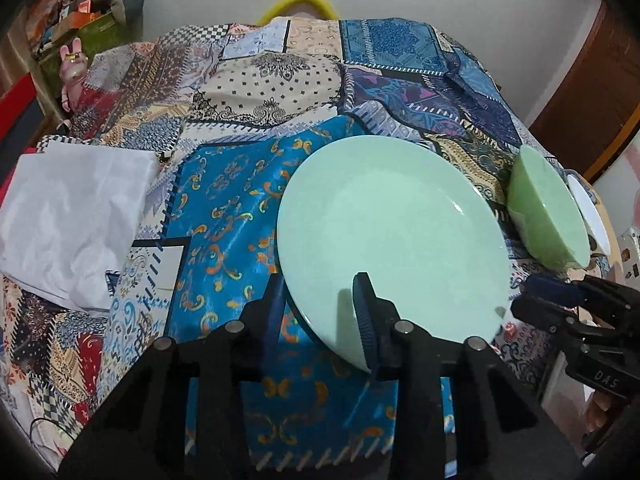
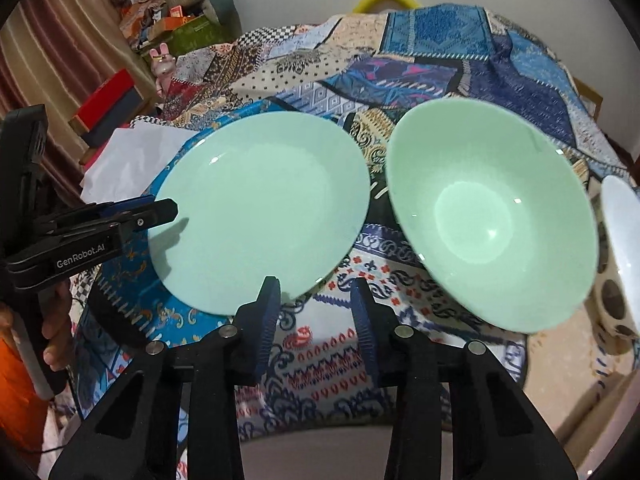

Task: Organize plates and bowls

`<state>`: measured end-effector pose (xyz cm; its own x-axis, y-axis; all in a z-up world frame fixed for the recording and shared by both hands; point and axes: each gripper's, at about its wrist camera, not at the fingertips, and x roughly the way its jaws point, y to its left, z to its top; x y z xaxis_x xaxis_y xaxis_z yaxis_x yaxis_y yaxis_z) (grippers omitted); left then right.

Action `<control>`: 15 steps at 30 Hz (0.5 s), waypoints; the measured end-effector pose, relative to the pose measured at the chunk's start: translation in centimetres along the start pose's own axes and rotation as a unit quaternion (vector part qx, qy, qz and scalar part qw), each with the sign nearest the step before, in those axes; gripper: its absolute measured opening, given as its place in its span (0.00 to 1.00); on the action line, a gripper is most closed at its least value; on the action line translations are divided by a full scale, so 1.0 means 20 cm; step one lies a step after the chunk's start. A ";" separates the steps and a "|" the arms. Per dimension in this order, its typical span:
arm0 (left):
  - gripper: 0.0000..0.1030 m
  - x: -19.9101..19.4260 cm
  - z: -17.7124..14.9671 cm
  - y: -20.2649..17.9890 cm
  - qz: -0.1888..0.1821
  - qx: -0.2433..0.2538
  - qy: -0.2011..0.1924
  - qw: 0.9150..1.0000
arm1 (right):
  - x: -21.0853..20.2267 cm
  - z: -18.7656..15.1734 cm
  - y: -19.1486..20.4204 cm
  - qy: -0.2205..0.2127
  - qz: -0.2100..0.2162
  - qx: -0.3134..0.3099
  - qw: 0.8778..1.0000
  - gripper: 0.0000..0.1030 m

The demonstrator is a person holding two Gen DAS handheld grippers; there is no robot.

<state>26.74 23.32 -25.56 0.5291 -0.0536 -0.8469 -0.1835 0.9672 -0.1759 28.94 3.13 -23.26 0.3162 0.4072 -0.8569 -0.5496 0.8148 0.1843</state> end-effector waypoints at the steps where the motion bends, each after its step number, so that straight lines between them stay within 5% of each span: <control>1: 0.33 0.02 0.01 0.01 -0.004 -0.001 0.004 1.000 | 0.01 0.01 0.00 0.001 0.001 0.002 1.000 0.32; 15: 0.32 0.02 0.00 0.02 -0.009 0.009 0.005 1.000 | 0.06 0.03 0.00 0.008 0.007 0.014 1.000 0.31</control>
<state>26.90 23.64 -26.05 0.5237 -0.0736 -0.8487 -0.1582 0.9705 -0.1819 29.89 3.92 -24.04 0.2963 0.4118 -0.8618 -0.5318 0.8206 0.2093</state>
